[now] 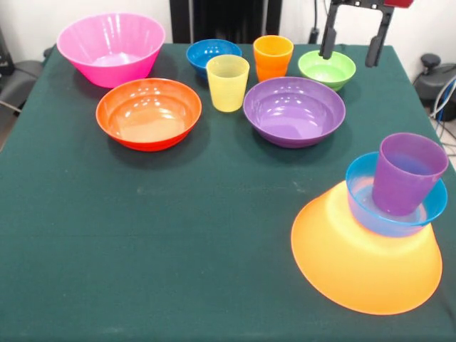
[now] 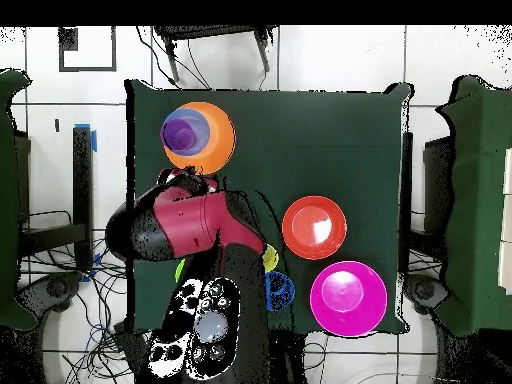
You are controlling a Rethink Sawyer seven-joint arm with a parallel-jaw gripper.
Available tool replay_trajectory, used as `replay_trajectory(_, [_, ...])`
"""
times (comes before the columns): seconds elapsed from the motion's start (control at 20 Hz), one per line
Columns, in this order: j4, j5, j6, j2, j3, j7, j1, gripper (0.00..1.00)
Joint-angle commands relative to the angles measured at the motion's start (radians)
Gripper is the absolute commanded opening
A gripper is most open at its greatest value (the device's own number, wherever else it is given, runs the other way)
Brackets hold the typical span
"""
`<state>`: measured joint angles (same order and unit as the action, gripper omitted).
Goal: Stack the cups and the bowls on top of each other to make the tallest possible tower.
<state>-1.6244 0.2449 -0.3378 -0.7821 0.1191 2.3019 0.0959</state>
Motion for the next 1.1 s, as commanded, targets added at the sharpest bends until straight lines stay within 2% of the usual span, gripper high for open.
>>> replay_trajectory(0.05, [-0.095, 0.085, 0.023, -0.041, -0.136, -0.114, -0.096, 1.00])
replay_trajectory(0.25, [-0.218, 0.096, 0.095, -0.022, -0.170, -0.064, -0.132, 1.00])
replay_trajectory(0.45, [-0.258, 0.134, 0.138, 0.015, -0.090, -0.003, -0.074, 1.00])
replay_trajectory(0.65, [-0.298, 0.143, 0.228, 0.063, -0.024, 0.067, -0.020, 1.00])
replay_trajectory(0.85, [-0.347, 0.112, 0.270, 0.095, -0.014, 0.104, -0.003, 1.00])
replay_trajectory(1.1, [-0.400, 0.054, 0.320, 0.127, 0.025, 0.155, 0.053, 1.00])
